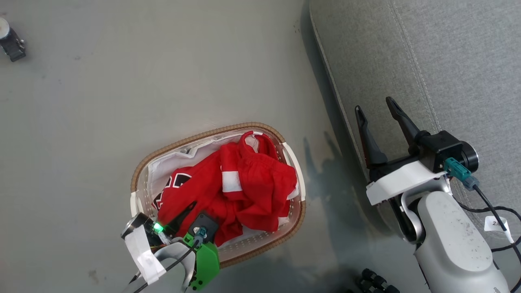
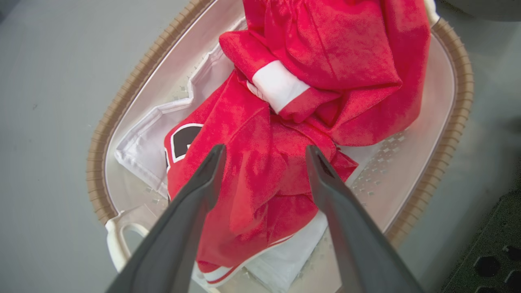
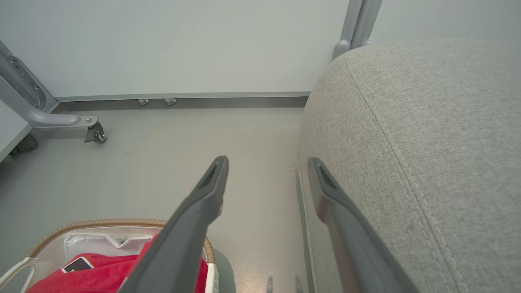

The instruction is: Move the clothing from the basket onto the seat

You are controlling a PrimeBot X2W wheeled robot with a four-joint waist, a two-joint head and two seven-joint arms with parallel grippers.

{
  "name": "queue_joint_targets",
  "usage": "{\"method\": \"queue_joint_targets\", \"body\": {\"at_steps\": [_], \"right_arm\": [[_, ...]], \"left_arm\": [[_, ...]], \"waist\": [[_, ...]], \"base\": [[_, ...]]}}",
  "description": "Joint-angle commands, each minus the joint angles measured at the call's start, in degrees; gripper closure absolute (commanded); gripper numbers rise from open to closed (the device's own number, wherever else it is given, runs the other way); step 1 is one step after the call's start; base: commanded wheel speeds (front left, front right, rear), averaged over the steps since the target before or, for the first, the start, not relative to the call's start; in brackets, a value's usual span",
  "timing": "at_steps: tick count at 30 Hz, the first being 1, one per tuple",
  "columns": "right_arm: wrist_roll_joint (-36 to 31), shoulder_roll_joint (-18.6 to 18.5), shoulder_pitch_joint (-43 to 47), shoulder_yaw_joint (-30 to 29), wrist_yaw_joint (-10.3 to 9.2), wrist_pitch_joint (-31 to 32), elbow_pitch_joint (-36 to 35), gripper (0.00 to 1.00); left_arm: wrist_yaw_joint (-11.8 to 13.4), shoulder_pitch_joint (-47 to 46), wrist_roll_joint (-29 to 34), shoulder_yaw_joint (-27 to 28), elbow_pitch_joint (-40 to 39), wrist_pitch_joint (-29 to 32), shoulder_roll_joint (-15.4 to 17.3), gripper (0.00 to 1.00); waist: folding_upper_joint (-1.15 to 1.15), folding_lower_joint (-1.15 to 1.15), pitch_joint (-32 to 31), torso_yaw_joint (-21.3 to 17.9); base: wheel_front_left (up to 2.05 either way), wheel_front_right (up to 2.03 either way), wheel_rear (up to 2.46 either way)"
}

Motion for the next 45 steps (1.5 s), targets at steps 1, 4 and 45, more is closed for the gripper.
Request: {"method": "queue_joint_targets", "body": {"at_steps": [1, 4, 45], "right_arm": [[0.1, 0.1, -0.8, 0.1, -0.04, -0.3, 0.0, 0.0], [0.0, 0.3, -1.0, 0.5, -0.04, -0.3, 0.0, 0.0], [2.3, 2.6, -2.8, 1.4, -0.04, -0.3, 0.8, 0.0]], "left_arm": [[0.6, -1.7, 0.8, -0.5, 1.4, 0.0, 0.4, 0.0], [1.9, -4.0, 2.7, -2.8, 5.9, 0.5, 0.3, 0.0], [1.9, -9.3, -3.6, -3.7, 10.1, 0.2, 2.2, 1.0]], "waist": [[0.43, -0.01, 1.7, -0.7], [0.43, -0.01, 2.8, -0.7], [0.43, -0.01, 2.6, -1.2]], "base": [[0.0, 0.0, 0.0], [0.0, 0.0, 0.0], [0.0, 0.0, 0.0]]}}
